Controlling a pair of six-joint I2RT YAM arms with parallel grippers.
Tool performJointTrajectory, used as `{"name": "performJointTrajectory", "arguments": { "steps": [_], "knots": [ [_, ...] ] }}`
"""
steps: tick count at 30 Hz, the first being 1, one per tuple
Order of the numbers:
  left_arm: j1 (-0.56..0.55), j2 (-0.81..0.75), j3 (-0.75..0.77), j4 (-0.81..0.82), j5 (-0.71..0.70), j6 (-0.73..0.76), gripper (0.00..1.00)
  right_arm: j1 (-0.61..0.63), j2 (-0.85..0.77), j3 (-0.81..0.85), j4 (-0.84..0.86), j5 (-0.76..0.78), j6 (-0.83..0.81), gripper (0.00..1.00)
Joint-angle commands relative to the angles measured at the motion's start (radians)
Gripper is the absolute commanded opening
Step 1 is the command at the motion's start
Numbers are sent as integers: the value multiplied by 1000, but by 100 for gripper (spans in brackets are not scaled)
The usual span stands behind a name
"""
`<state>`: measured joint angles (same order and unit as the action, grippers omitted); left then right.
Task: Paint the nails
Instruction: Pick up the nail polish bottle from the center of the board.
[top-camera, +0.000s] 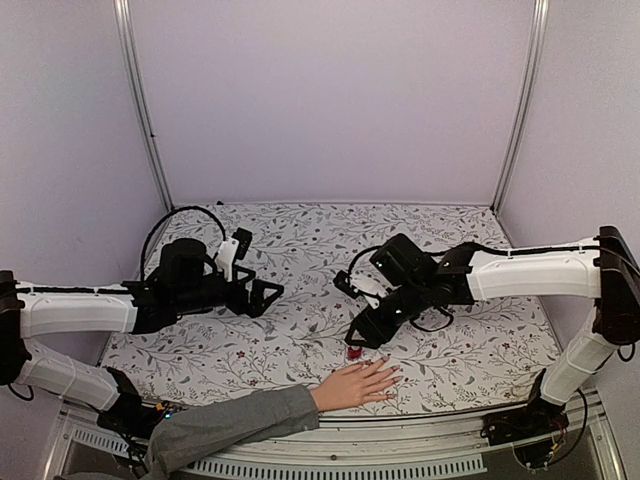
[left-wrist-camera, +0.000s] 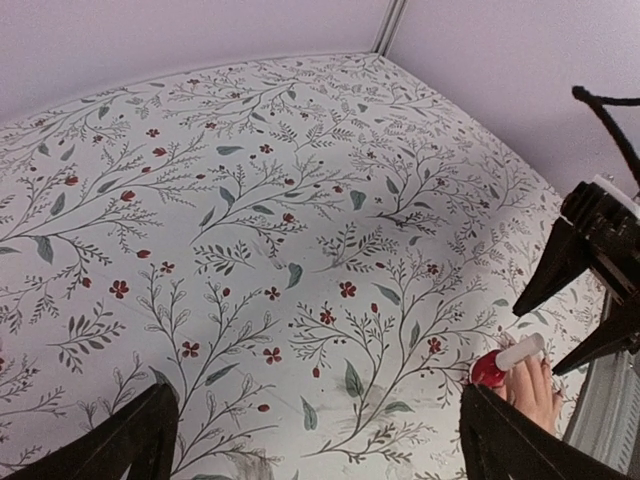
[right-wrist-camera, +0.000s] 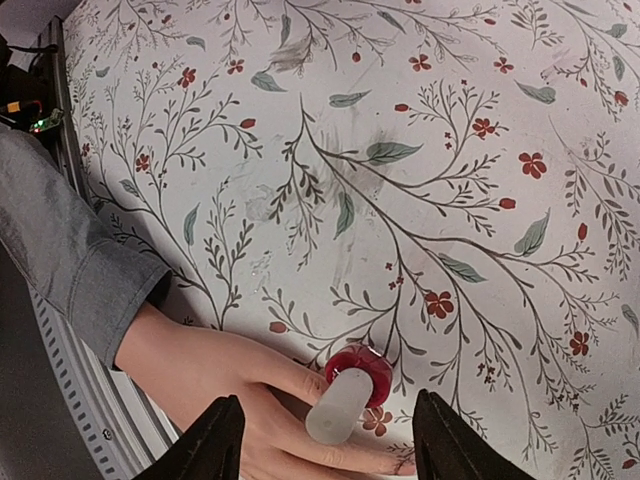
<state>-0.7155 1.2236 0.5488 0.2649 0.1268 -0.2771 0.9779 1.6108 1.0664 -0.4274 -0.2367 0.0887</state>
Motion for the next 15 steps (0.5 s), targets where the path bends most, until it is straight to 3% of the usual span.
{"name": "performJointTrajectory", "arguments": {
  "steps": [1,15],
  "knots": [
    [-16,4,-16,36,-15,-9,100,16,34,39,-27,33,8,58],
    [-25,5,-80,125,4,-74,100,66,127,98,-69,127,14,47]
  ]
}}
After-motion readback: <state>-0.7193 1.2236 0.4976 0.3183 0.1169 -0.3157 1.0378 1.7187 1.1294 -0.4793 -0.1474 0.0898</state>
